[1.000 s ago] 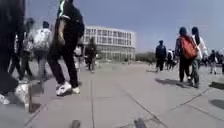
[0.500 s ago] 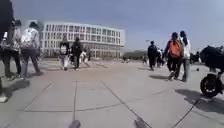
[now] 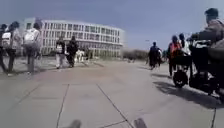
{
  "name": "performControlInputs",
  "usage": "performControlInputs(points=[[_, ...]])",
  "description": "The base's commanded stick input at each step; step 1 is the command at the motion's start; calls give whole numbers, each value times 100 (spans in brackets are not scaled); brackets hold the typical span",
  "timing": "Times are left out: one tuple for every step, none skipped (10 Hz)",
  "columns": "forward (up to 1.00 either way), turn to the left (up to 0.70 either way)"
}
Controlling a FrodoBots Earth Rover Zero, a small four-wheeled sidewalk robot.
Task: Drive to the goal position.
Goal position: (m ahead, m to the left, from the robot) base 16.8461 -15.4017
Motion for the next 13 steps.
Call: performControlInputs(points=[[85,1],[85,1],[85,1],[85,0],[85,-6],[85,-13],[85,-17],[85,-19],[85,-20],[85,-21],[85,-21],[85,-21],[85,-21]])
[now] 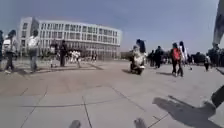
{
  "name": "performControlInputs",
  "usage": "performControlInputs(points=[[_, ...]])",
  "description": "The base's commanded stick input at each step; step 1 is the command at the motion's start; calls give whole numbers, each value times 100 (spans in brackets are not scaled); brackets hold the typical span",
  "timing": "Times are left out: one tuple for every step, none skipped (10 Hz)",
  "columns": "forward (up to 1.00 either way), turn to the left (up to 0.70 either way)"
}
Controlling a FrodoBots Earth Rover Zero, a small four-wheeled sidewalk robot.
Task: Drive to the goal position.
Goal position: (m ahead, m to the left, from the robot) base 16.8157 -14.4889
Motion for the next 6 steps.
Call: performControlInputs(points=[[85,-21],[85,-21],[85,-21],[85,-21],[85,-21],[85,-21]])
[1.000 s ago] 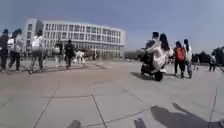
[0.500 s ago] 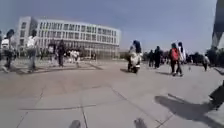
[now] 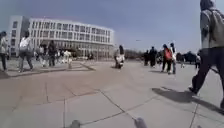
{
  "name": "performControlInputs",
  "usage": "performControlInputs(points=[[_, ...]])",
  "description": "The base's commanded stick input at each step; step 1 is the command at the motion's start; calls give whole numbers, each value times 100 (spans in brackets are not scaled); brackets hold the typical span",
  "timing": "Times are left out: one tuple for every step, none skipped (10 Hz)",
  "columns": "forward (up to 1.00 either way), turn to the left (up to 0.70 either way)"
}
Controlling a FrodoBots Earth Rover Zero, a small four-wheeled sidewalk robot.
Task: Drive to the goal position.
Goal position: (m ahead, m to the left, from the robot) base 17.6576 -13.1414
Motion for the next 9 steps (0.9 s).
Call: performControlInputs(points=[[85,-21],[85,-21],[85,-21],[85,-21],[85,-21],[85,-21],[85,-21],[85,-21],[85,-21]])
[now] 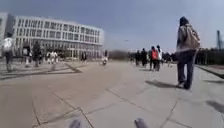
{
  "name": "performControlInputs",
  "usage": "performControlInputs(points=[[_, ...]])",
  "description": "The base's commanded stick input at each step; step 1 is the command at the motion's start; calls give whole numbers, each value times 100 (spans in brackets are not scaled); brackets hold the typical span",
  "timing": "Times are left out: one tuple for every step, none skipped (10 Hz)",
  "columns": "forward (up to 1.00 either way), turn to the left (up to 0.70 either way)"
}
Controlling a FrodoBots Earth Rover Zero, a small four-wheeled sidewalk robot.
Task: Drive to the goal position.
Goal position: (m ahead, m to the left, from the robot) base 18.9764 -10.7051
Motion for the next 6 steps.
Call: performControlInputs(points=[[85,-21],[85,-21],[85,-21],[85,-21],[85,-21],[85,-21]])
